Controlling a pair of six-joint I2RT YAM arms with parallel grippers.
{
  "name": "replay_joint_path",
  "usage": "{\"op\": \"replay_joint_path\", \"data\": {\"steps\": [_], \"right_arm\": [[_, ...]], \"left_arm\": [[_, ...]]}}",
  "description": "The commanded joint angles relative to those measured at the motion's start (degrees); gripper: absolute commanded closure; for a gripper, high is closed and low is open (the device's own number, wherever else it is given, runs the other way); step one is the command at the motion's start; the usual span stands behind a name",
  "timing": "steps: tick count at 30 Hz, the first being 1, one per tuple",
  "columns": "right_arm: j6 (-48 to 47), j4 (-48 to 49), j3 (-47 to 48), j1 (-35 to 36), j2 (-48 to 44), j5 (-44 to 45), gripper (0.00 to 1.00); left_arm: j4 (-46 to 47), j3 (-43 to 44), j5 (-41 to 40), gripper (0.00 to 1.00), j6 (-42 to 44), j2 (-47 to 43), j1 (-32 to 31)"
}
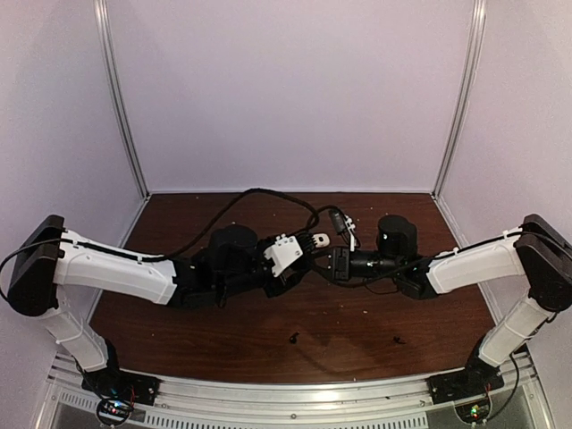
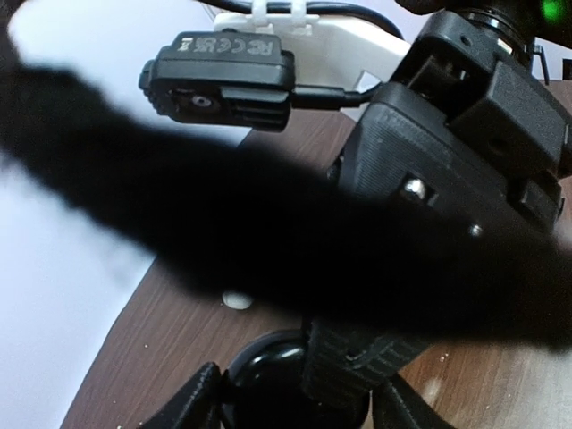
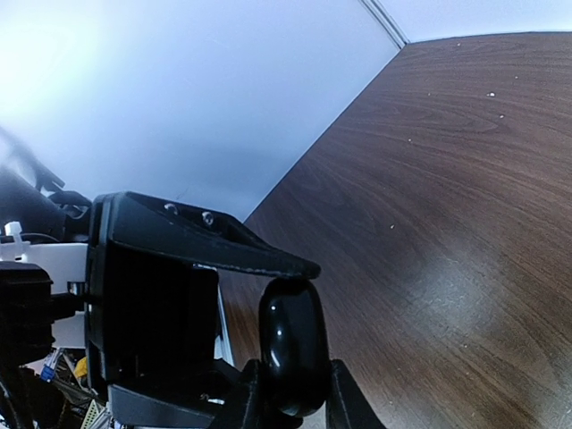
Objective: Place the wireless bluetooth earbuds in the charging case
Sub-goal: Pass from the left arm to the right, then adjust the charging case at the center of the board.
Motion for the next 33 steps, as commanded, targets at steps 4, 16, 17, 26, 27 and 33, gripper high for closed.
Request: {"op": "replay_joint_path", "data": {"steps": [4, 16, 17, 26, 27, 33], "right_arm": [[-0.1, -0.8, 0.1, -1.1, -2.5, 0.1, 0.8], [2.4, 0.9, -1.0, -2.3, -5.3, -5.7, 0.8], [3.0, 1.4, -1.1, -2.3, -5.4, -6.1, 0.8], [7.5, 6.3, -2.6, -2.3, -6.4, -10.1, 0.81], [7.5, 6.4, -2.5, -2.3, -6.4, -10.5, 0.81], [0.6, 4.5, -2.2, -1.5, -7.9, -12.9, 0.8]], "left_arm": [[4.7, -3.6, 0.7, 0.23, -2.6, -6.6, -0.3], [7.1, -15.9, 16.4, 0.16, -12.1, -20.8, 3.5], [7.2, -16.3, 18.2, 0.18, -13.7, -21.6, 4.5], [5.9, -14.9, 32.4, 0.37, -24.4, -23.6, 12.8], [5.2, -14.0, 33.5, 0.39, -24.7, -22.9, 12.8], [2.0, -8.8, 41.9, 0.46, -27.5, -18.1, 12.8]]}}
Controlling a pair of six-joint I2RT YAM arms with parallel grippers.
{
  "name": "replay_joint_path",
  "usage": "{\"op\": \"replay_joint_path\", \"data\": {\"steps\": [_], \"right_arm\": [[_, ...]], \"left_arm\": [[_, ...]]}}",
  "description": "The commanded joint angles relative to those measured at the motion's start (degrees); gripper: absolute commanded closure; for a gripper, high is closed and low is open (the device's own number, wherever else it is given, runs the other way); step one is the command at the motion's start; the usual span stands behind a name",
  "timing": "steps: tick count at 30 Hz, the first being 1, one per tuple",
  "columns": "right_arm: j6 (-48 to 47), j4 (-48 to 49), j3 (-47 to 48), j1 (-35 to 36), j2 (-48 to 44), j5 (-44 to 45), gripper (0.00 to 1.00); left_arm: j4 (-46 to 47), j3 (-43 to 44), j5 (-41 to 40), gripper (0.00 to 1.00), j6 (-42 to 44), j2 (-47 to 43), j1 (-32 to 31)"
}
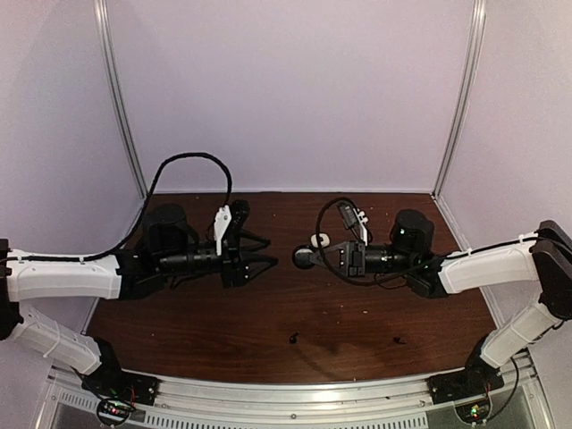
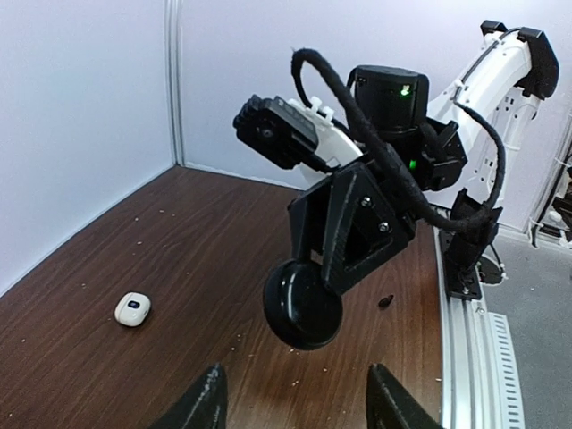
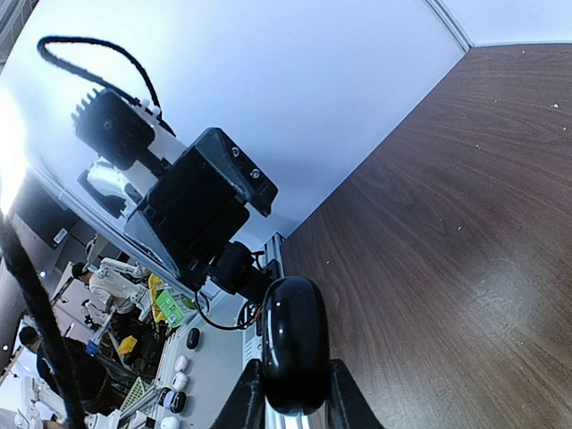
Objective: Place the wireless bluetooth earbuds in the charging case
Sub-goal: Adjust the charging case at the center of the board.
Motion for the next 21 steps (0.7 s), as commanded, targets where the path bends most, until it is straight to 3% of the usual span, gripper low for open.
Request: {"op": "replay_joint_path", "data": {"steps": [1, 7, 18, 21], "right_arm": [[-8.0, -1.8, 0.4, 0.9, -3.3, -2.5, 0.8], [-17.3, -11.0, 2.7, 2.3, -5.5, -2.3, 0.8], [-18.8, -13.1, 4.2, 3.4, -5.6, -2.4, 0.82], [-19.2, -14.6, 4.5, 3.4, -5.9, 0.3, 0.82]], "left_arm": [[0.2, 4.0, 9.9, 0.47, -4.2, 2.7, 0.1], [-1.0, 6.3, 15.2, 0.51, -6.7, 4.5, 0.2], [-1.5, 7.6, 16.5, 0.55, -7.6, 6.8, 0.2], [-2.5, 7.9, 12.9, 0.54, -7.1, 6.8, 0.2]]}}
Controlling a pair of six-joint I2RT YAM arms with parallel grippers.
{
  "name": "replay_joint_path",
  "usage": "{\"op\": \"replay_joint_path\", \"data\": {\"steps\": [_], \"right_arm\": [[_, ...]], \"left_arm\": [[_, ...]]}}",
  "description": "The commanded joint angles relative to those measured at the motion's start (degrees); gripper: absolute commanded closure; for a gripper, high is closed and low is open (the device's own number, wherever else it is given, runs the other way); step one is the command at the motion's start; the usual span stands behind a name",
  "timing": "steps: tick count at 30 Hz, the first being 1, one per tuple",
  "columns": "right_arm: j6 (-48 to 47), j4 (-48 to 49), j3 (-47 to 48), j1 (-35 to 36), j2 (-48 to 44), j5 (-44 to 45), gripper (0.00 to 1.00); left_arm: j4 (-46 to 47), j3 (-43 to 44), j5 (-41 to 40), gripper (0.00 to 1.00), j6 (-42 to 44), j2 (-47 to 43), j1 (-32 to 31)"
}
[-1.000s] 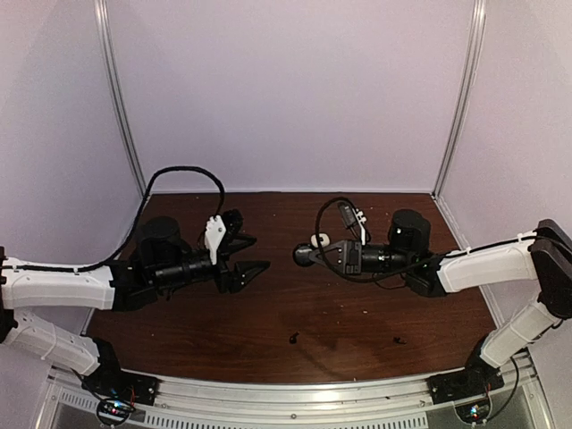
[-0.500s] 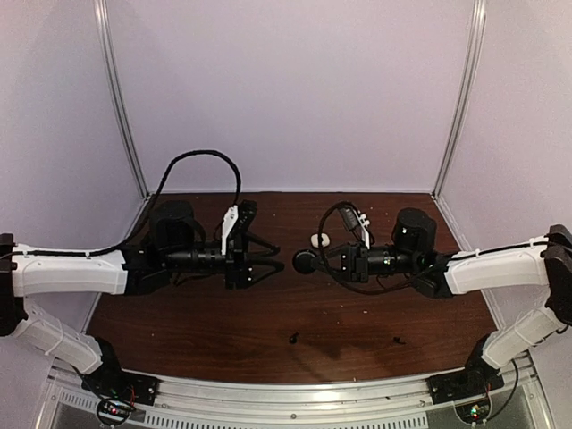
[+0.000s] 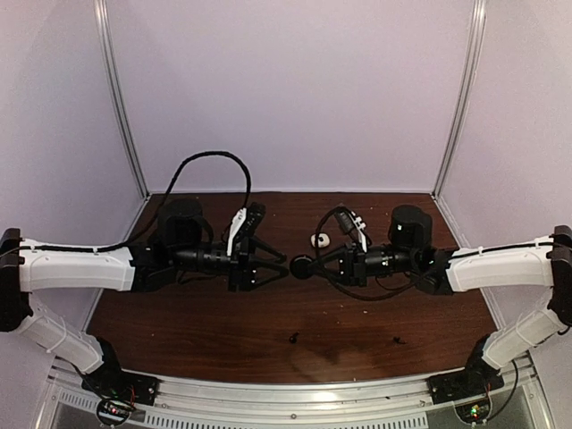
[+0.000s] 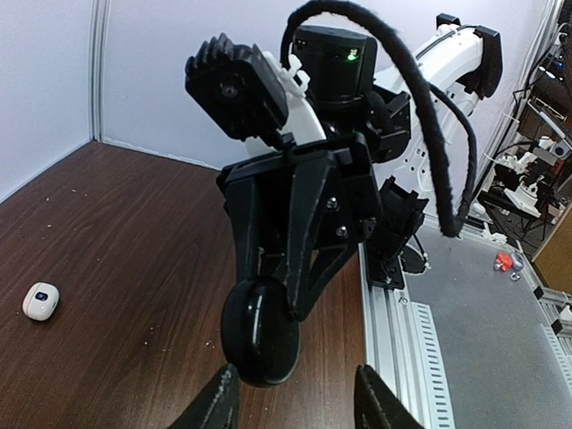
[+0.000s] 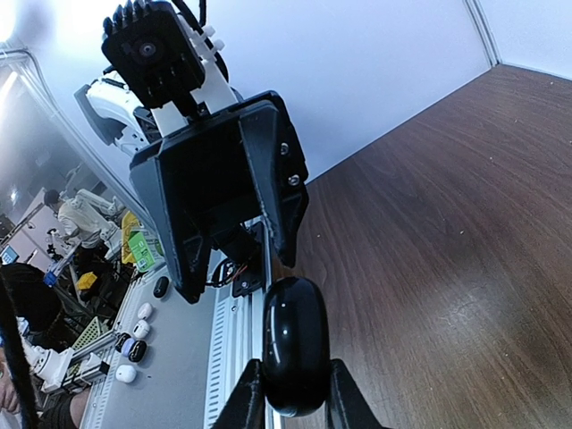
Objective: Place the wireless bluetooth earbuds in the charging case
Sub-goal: Adjust the charging case at the center of the board.
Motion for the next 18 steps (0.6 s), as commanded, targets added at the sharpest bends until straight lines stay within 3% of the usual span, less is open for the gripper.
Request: {"op": "replay_joint_path", "data": {"steps": [1, 5, 8, 13, 18], "right_arm": [[-2.1, -3.2, 2.0, 0.4, -1.6, 4.8, 0.82], [-7.0, -11.6, 3.4, 0.5, -2.8, 19.7, 0.81], [-13.2, -18.8, 5.4, 1.2, -1.6, 29.7, 0.81], [-19.2, -24.7, 7.4, 4.3, 4.5, 42.1, 0.82], [-21.8, -27.1, 11.9, 7.0, 13.1, 50.6, 0.82]], "left_arm": [[-0.7, 2.3, -5.0, 0.53, -0.2, 0.1, 0.2], [-0.9, 0.2, -18.3, 0.42, -4.8, -0.8, 0.5], [1.1, -2.3, -21.4, 0.38, -10.2, -1.5, 1.6], [-0.1, -5.7, -30.7, 0.37, -13.8, -6.3, 3.9], [-1.9, -8.7, -34.3, 0.37, -15.0, -10.6, 7.1]]}}
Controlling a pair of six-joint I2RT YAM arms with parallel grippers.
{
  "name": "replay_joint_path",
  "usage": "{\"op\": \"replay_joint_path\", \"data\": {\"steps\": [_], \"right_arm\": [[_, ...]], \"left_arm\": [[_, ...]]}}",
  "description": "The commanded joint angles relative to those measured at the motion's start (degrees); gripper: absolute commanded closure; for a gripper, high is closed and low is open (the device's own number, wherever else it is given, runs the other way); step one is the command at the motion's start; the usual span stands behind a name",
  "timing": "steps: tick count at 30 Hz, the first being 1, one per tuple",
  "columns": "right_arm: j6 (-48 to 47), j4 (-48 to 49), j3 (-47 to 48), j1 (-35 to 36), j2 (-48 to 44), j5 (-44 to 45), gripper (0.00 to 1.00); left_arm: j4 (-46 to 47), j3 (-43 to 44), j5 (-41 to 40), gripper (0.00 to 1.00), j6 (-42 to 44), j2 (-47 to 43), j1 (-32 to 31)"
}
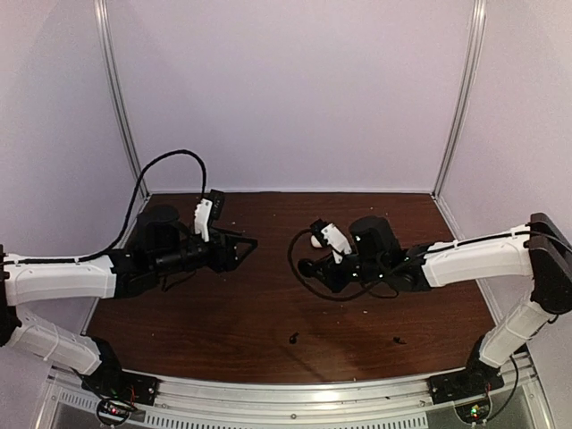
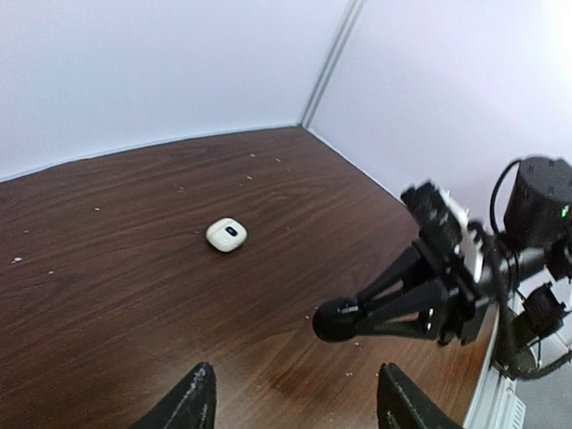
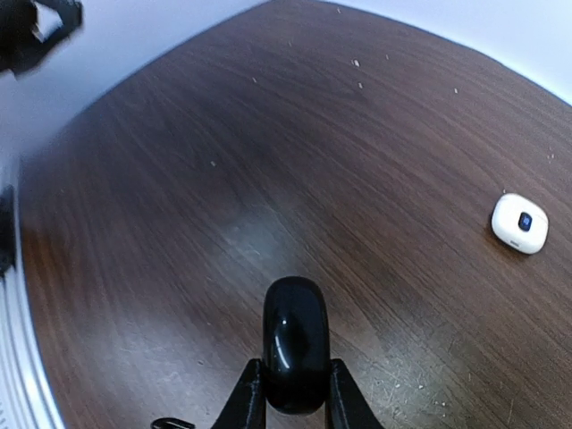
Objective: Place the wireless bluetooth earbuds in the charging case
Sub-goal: Adjust the charging case at the center of the board.
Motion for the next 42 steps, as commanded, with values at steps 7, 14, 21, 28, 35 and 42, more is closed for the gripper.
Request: {"op": "replay_joint_path", "data": {"steps": [7, 14, 21, 28, 35, 42], "right_arm": [[-8.2, -10.3, 10.7, 4.8, 13.3, 25.1, 0.82], [-11.2, -16.3, 15.7, 7.5, 20.0, 35.7, 0.8], [-10.9, -19.4, 19.5, 9.3, 24.7, 38.0, 0.77], [-8.4, -19.8, 20.3, 10.2, 26.4, 30.8, 0.64], [-5.3, -18.1, 19.5, 10.4, 23.9, 21.6, 0.54], [-2.3, -12.4, 14.9, 7.0, 15.6, 10.5, 0.49]], "left_arm": [[-1.7, -2.5, -8.7, 0.37, -1.2, -6.1, 2.9], [-2.4, -2.3, -9.5, 0.36, -0.2, -6.3, 3.1], [-4.3, -1.2, -9.9, 0.36, 1.6, -6.6, 3.2], [-5.3, -1.2, -10.4, 0.34, 2.0, -7.4, 3.3], [-6.3, -0.2, -11.6, 0.27, 2.5, -6.9, 3.9], [-8.0, 2.2, -12.2, 0.13, 3.1, -2.6, 4.8]]}}
